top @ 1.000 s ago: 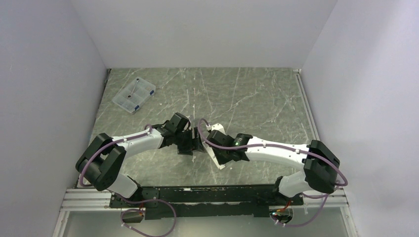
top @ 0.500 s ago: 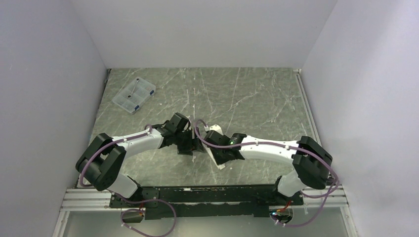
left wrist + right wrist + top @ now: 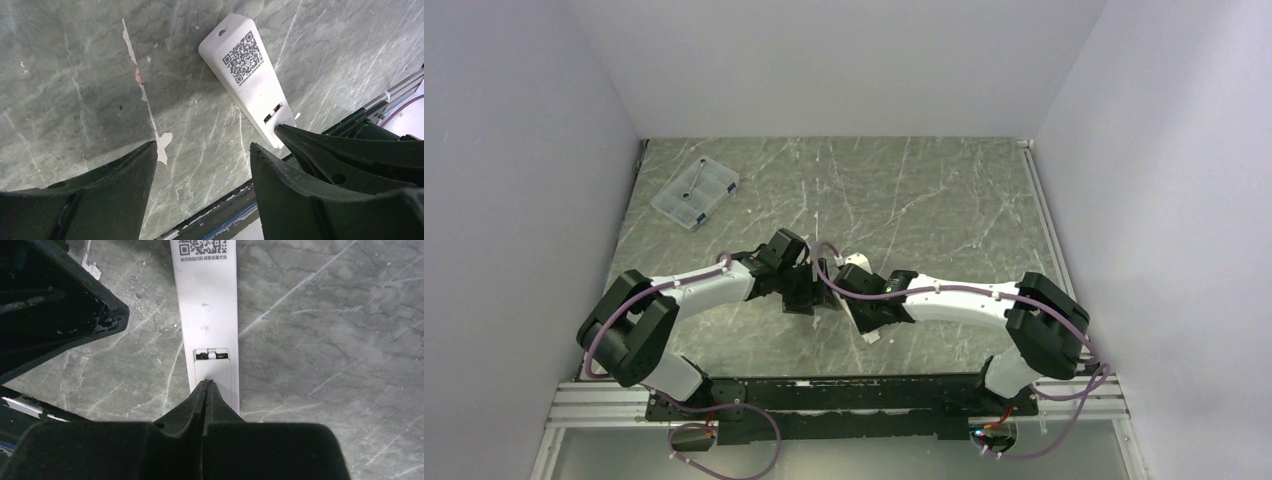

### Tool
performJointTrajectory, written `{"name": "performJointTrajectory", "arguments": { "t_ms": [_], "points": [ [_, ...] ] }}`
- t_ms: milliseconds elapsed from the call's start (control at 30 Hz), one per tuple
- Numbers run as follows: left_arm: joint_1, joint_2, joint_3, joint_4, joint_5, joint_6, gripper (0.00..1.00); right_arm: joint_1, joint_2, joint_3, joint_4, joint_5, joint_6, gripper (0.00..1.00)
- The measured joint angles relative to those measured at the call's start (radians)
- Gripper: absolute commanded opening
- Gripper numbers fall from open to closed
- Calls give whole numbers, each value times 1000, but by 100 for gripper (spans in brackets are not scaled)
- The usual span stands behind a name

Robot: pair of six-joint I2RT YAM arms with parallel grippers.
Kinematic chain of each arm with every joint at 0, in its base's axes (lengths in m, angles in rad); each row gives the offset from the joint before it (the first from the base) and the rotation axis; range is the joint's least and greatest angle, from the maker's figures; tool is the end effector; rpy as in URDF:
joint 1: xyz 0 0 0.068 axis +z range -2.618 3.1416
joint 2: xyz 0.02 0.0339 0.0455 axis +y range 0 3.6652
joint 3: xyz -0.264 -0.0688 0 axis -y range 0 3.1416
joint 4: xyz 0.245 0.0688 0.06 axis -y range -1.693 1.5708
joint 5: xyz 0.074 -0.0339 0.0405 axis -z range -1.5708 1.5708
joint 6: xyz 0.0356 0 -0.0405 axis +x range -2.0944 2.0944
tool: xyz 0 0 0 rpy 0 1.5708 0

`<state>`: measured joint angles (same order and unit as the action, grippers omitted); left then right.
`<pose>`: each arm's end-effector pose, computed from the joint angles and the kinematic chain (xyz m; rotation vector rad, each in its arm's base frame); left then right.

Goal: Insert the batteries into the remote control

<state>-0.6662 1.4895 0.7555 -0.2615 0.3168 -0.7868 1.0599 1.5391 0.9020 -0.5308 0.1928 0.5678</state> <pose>0.2128 -0.1813 0.1666 -0.0365 2.7875 -0.8798 0.1463 0.2470 0.1796 -0.6101 2.6496 0.2230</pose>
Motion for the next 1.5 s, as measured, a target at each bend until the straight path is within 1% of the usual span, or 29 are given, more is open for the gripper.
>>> {"name": "performJointTrajectory", "arguments": {
  "t_ms": [667,933,1100,1167,1267,1333,1367,1500],
  "points": [
    [0,0,0,-14,0,8,73,-21,44,15,96,7,-5,0],
    [0,0,0,-17,0,9,73,-27,49,23,79,8,-17,0],
    [0,0,2,-27,-1,16,73,-27,20,24,39,8,-18,0],
    [0,0,2,-32,-1,16,73,-27,-13,24,21,10,-18,3],
    [0,0,3,-38,-1,17,74,-28,-66,24,3,12,-16,15],
    [0,0,5,-40,-1,18,74,-28,-105,24,-6,14,-15,26],
    [0,0,8,-41,-1,19,74,-28,-122,24,-12,16,-13,30],
    [0,0,16,-40,-1,20,74,-29,-181,18,-33,27,-6,40]
  ]
}}
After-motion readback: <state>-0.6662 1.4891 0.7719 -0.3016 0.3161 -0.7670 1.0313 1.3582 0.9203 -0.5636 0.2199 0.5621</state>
